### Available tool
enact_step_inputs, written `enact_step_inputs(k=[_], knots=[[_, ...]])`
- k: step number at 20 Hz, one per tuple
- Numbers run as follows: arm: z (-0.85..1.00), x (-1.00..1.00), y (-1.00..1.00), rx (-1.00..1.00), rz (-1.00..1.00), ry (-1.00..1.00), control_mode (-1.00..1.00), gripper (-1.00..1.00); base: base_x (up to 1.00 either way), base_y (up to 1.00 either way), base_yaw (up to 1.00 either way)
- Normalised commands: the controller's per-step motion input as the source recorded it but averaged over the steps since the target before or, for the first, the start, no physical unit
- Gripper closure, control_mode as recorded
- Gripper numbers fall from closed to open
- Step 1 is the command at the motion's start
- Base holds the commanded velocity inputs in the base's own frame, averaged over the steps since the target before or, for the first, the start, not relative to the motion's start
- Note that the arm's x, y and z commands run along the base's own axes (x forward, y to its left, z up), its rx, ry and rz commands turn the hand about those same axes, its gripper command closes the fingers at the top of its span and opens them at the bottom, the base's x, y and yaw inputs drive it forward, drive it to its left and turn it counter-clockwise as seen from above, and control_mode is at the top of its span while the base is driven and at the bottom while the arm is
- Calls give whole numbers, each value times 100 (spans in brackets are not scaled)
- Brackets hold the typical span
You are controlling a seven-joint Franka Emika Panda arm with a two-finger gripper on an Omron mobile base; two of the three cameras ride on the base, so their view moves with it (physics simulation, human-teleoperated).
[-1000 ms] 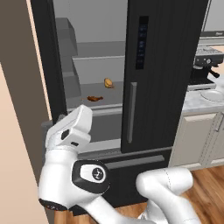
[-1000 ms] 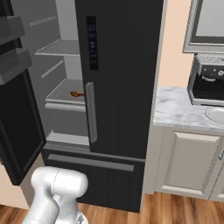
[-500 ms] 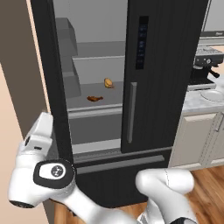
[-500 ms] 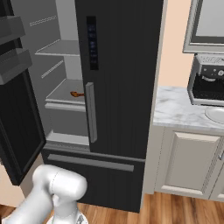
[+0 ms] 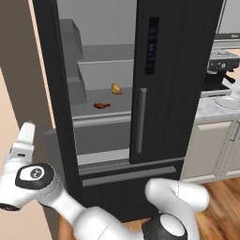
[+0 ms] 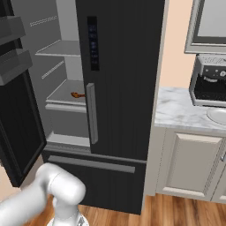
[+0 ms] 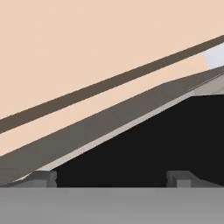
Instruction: Place the chicken drumstick on the counter behind the older chicken drumstick on the same shelf of the fridge to maintain FIFO order. Close the fridge door when finished.
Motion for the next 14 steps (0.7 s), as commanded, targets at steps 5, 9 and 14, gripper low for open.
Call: enact_step_inputs(k=[5,9,14], knots=[[-26,63,3,-1,-11,12,-100,-100,0,0,0],[-2,54,-5,0,-13,17,-100,-100,0,0,0],[0,35,-35,0,-9,16,-100,-100,0,0,0]])
